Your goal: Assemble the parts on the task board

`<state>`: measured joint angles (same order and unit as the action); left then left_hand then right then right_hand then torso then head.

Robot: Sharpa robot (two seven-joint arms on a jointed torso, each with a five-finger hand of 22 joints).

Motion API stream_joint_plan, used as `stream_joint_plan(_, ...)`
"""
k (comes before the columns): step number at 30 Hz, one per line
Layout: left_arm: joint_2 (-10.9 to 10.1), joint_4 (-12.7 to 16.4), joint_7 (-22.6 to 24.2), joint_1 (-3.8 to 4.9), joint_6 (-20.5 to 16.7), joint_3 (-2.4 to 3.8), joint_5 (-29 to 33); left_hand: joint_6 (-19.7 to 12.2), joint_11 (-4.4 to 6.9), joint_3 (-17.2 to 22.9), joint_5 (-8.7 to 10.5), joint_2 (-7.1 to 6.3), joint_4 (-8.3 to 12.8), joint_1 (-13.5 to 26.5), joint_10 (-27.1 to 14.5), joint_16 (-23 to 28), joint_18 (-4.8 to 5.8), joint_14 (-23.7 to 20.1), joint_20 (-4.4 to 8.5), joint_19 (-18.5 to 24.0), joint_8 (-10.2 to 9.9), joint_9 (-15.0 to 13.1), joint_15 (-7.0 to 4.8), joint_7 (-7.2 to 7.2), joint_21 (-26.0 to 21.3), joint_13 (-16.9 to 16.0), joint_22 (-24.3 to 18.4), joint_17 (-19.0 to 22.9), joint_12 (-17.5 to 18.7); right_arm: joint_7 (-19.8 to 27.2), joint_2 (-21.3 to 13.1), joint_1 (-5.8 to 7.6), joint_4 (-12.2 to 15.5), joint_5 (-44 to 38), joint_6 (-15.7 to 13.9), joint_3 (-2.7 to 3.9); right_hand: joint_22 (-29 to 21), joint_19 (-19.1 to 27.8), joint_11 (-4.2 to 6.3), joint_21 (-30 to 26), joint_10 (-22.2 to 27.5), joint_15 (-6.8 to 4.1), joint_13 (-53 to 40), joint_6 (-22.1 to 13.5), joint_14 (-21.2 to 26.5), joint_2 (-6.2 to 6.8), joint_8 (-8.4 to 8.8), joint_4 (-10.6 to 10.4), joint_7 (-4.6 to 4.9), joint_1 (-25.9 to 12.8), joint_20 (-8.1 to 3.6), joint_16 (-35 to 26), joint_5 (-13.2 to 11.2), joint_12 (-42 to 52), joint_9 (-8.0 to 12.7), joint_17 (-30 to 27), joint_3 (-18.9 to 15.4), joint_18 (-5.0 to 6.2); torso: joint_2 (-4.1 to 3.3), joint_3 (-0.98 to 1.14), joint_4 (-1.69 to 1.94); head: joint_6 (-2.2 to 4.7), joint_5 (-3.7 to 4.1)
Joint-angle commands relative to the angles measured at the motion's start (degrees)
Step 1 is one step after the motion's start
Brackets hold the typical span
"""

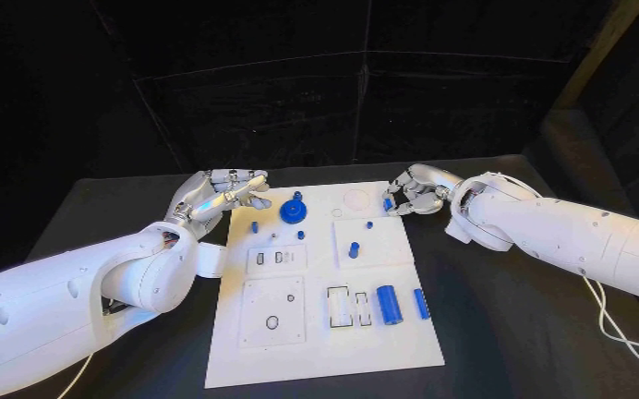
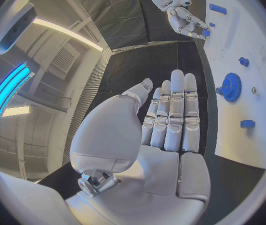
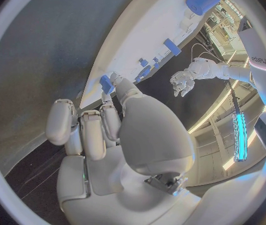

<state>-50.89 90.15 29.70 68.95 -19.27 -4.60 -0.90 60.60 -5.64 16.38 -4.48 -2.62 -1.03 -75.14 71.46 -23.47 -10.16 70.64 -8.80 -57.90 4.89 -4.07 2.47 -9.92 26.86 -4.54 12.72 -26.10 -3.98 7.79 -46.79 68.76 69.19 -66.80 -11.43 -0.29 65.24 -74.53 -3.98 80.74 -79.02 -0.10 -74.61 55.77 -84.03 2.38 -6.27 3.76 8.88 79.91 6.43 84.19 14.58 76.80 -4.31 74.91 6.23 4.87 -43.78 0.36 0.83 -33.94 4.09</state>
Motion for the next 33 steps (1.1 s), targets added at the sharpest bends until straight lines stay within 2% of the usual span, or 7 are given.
stream_joint_plan(1, 0.0, 0.0, 0.3, 0.05, 0.8, 0.01, -0.4, 0.2, -0.42, 0.4, 0.09, -0.18, 0.2, 0.5, -0.2, 0.3, -0.22, -0.3, -0.12, 0.4, -0.4, 0.0, 0.04, -0.16, -0.2, 0.1, -0.1, -0.1, 0.3, -0.2, 0.1, 0.07, -0.1, -0.6, 0.6, 0.02, 0.1, -0.1, 0.12, 0.1, -0.2, -0.24, -0.1, 0.5, -3.4, -0.7, -0.31, 0.2, 0.01, 0.0, -0.36, 0.1, -0.3, 0.2, 0.0, 2.5, 0.0, 0.31, 0.02, 0.03, 0.02, -0.03, -0.04)
stream_joint_plan(7, 0.0, 0.0, 0.3, 0.05, 0.8, 0.01, -0.4, 0.2, -0.43, 0.5, 0.09, -0.18, 0.2, 0.5, -0.2, 0.3, -0.22, -0.3, -0.12, 0.4, -0.4, 0.0, 0.04, -0.16, -0.2, 0.1, -0.1, -0.1, 0.4, -0.2, 0.3, 0.06, -0.2, -0.6, 0.5, 0.02, 0.6, -0.5, 0.52, 0.3, -0.8, -0.55, -0.6, 2.2, -3.5, -1.72, -0.98, 0.3, -0.48, -0.4, -0.62, 0.3, -0.7, 0.7, 0.0, 3.0, 0.7, 0.2, 0.0, 0.04, -0.07, -0.15, -0.12)
stream_joint_plan(15, 0.0, -0.1, 0.3, 0.05, 0.8, 0.01, -0.4, 0.2, -0.43, 0.5, 0.09, -0.18, 0.2, 0.5, -0.2, 0.3, -0.22, -0.3, -0.12, 0.4, -0.4, 0.0, 0.04, -0.16, -0.2, 0.1, -0.1, -0.1, 0.4, -0.3, 0.4, 0.06, -0.3, -0.6, 0.0, 0.02, 1.1, -0.9, 1.18, 0.5, -1.2, -1.08, -1.1, 4.5, -3.6, -2.65, -1.88, 0.2, -1.28, -1.2, -1.07, 0.5, -1.4, 1.2, -0.1, 3.4, 1.3, 0.1, 0.01, 0.04, -0.03, -0.28, 0.0)
stream_joint_plan(20, 0.0, -0.1, 0.2, 0.05, 0.9, 0.01, -0.4, 0.2, -0.43, 0.5, 0.09, -0.18, 0.2, 0.5, -0.2, 0.3, -0.22, -0.3, -0.12, 0.4, -0.4, 0.0, 0.04, -0.16, -0.2, 0.1, -0.1, -0.1, 0.4, 0.1, 0.4, 0.05, -0.3, -0.6, -1.9, 0.02, 1.8, -1.3, 1.88, 0.8, -1.7, -1.66, -1.6, 6.3, -3.7, -3.85, -2.71, 0.1, -2.09, -1.5, -1.57, 0.6, -1.4, 1.6, -0.2, 3.7, 2.1, -0.02, 0.01, 0.04, 0.01, -0.38, 0.0)
stream_joint_plan(23, 0.0, -0.1, 0.2, 0.05, 0.9, 0.01, -0.4, 0.2, -0.43, 0.5, 0.09, -0.18, 0.2, 0.5, -0.2, 0.3, -0.22, -0.3, -0.12, 0.4, -0.4, 0.0, 0.04, -0.16, -0.2, 0.1, -0.1, -0.1, 0.4, 0.3, 0.3, 0.05, 0.1, -0.5, -3.8, 0.02, 2.4, -1.8, 2.13, 1.1, -1.9, -1.92, -1.8, 6.6, -3.8, -4.79, -2.83, 0.4, -2.31, -1.1, -1.87, 0.8, -2.3, 1.7, -0.2, 4.0, 3.2, -0.16, 0.05, 0.06, -0.02, -0.34, -0.04)
stream_joint_plan(28, -0.2, 0.0, 0.2, 0.05, 0.9, 0.01, -0.4, 0.2, -0.43, 0.5, 0.09, -0.18, 0.2, 0.5, -0.2, 0.3, -0.22, -0.3, -0.12, 0.4, -0.4, 0.0, 0.04, -0.16, -0.2, 0.1, -0.1, -0.1, 0.4, -0.8, -0.6, 0.07, 2.4, -0.2, -7.1, 0.04, 3.2, -2.3, 2.17, 1.4, -2.1, -2.04, -2.1, 6.5, -3.9, -5.42, -2.74, 0.9, -2.31, -0.8, -2.08, 0.9, -2.9, 1.9, 0.0, 4.4, 4.6, -0.33, 0.13, 0.0, -0.09, -0.07, -0.19)
stream_joint_plan(33, -0.5, 0.1, 0.1, 0.06, 0.8, 0.01, -0.4, 0.2, -0.43, 0.5, 0.09, -0.18, 0.2, 0.5, -0.2, 0.3, -0.22, -0.3, -0.12, 0.4, -0.4, 0.0, 0.04, -0.16, -0.2, 0.1, -0.1, -0.1, 0.4, -3.6, -2.0, 0.15, 7.1, -0.2, -9.9, 0.08, 3.6, -2.5, 2.15, 1.6, -2.2, -2.03, -2.1, 6.5, -3.9, -5.58, -2.72, 1.0, -2.28, -0.9, -2.1, 1.0, -3.1, 1.9, 0.1, 4.5, 5.1, -0.42, 0.29, -0.21, -0.07, 0.1, -0.44)
